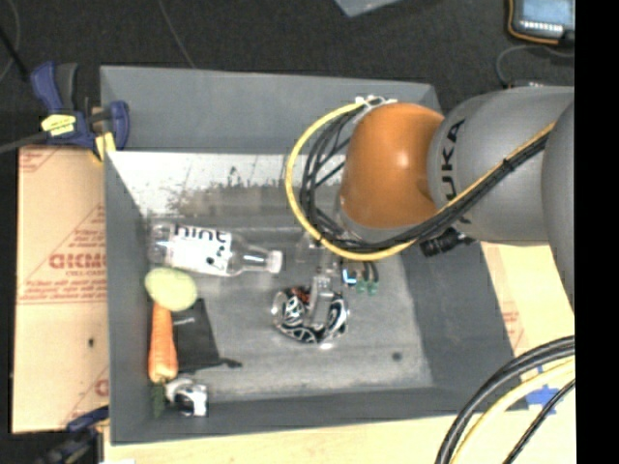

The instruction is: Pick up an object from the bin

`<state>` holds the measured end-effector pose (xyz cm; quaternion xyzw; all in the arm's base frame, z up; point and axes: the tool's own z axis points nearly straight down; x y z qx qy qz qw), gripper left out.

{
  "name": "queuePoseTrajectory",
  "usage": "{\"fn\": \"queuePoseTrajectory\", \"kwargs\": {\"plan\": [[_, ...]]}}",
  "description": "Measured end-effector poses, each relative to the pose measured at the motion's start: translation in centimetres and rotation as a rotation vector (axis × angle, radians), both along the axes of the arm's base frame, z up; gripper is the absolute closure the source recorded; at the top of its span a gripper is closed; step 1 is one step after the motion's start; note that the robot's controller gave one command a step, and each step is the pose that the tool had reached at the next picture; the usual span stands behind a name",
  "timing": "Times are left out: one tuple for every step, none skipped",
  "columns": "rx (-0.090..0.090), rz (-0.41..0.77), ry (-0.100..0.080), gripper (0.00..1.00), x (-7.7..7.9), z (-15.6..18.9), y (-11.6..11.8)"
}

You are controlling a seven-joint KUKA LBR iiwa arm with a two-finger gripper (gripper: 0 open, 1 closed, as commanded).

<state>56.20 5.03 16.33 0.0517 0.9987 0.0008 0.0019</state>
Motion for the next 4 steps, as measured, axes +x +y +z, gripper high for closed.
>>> {"fn": "queuePoseTrajectory", "kwargs": {"plan": [[0.002,-0.079,-0.005,0.00,0.4,-2.0,-2.5],[0.002,-0.261,-0.004,0.00,0.9,-4.9,-3.7],[0.002,-0.284,-0.005,0.00,-0.6,-7.4,-3.8],[0.005,-0.437,-0.008,1.00,-1.5,-7.4,-4.4]]}}
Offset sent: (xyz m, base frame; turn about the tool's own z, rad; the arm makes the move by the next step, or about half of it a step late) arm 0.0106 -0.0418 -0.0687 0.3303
